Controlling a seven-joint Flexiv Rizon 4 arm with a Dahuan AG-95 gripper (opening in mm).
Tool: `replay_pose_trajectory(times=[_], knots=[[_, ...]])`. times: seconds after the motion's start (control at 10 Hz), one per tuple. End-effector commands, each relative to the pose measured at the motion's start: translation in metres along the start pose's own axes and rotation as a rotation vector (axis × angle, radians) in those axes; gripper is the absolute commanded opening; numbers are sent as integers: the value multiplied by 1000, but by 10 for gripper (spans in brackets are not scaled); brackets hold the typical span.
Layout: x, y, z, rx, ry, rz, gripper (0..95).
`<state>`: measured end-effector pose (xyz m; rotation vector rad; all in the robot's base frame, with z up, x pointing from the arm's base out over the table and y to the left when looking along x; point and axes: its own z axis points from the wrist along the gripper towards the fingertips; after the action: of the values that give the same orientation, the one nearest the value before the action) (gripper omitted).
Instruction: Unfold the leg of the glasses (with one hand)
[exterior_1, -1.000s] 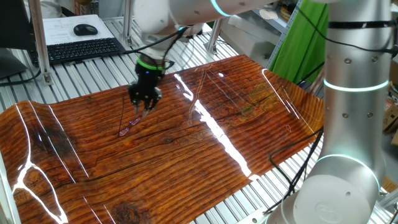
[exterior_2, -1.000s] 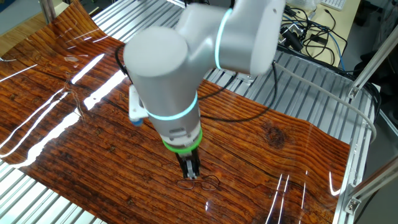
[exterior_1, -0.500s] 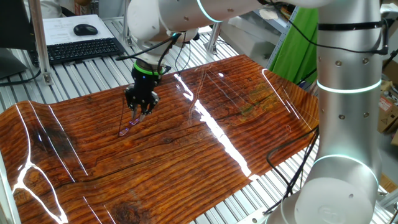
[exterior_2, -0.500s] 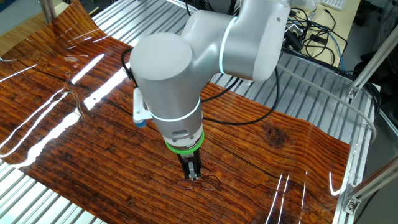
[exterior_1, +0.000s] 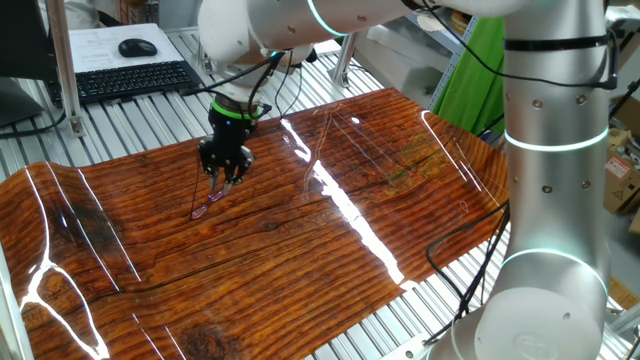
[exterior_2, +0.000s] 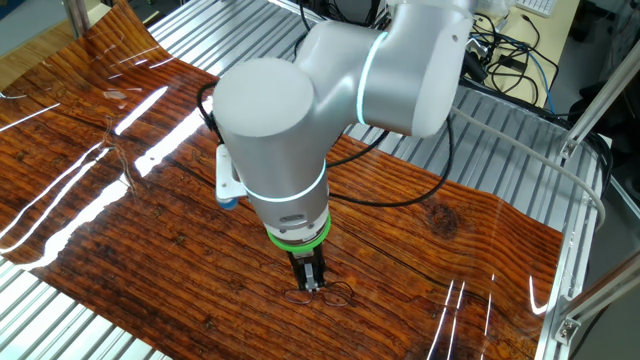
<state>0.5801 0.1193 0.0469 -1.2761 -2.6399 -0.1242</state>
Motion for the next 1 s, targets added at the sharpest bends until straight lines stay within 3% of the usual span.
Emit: replay_pose_trajectory(times=[0.1, 0.3, 0.6, 1.0], knots=[[-1, 2, 1, -35, 62, -27, 190], [-1, 2, 1, -44, 70, -3, 190], [0, 3, 1, -42, 46, 66, 190], [-2, 12, 13, -46, 43, 79, 190]])
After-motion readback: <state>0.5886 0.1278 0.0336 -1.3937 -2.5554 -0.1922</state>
